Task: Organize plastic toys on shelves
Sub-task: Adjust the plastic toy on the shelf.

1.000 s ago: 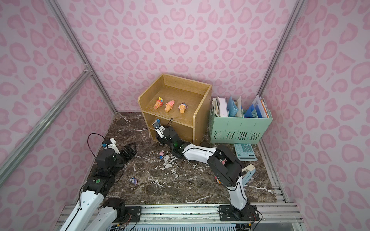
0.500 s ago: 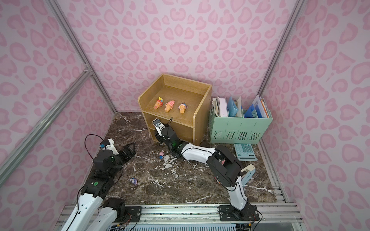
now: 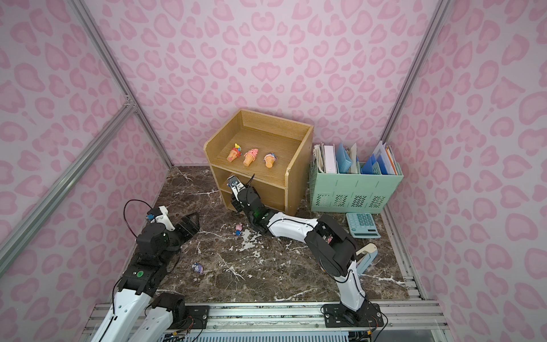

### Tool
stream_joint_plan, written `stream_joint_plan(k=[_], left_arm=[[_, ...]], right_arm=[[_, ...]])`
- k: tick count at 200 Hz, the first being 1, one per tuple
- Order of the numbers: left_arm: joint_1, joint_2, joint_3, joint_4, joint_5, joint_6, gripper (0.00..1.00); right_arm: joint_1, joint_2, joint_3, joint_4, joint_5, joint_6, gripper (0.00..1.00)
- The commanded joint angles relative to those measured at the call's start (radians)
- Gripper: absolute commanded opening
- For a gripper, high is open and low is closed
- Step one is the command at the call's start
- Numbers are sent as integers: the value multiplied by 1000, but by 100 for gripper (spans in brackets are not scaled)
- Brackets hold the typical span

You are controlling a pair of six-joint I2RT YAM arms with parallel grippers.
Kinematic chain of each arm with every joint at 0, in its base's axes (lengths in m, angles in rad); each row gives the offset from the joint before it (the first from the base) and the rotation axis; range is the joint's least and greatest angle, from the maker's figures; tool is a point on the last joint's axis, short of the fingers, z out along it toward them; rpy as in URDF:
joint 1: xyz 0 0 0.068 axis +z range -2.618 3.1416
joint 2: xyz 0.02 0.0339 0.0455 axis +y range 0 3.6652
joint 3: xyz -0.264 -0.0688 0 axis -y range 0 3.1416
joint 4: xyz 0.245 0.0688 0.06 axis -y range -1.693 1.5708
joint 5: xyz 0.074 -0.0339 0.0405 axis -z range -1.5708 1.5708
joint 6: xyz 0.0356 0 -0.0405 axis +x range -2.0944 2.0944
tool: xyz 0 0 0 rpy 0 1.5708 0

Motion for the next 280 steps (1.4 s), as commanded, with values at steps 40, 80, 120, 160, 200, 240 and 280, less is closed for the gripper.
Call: stream_joint_plan(k=[40, 80, 120, 160, 200, 240, 280], left_arm=[[1, -19, 11, 2, -1, 6, 79], [1, -43, 14, -15, -1, 6, 80], [1, -72, 16, -34, -7, 8, 80], [0, -85, 18, -47, -10, 10, 80], [2, -102, 22, -66, -13, 10, 80], [1, -122, 30, -88, -17, 9, 80], [1, -146, 40, -117, -19, 13, 80]], right_arm=[[29, 18, 28, -9, 189, 125, 41], [44, 90, 126, -85, 340, 253, 40], [47, 128, 191, -169, 446, 366, 40], [45, 164, 256, -249, 482, 447, 43], [59, 143, 231, -184, 449, 391, 56], [93, 91, 164, -96, 418, 285, 67], [135, 26, 84, -40, 410, 187, 78]])
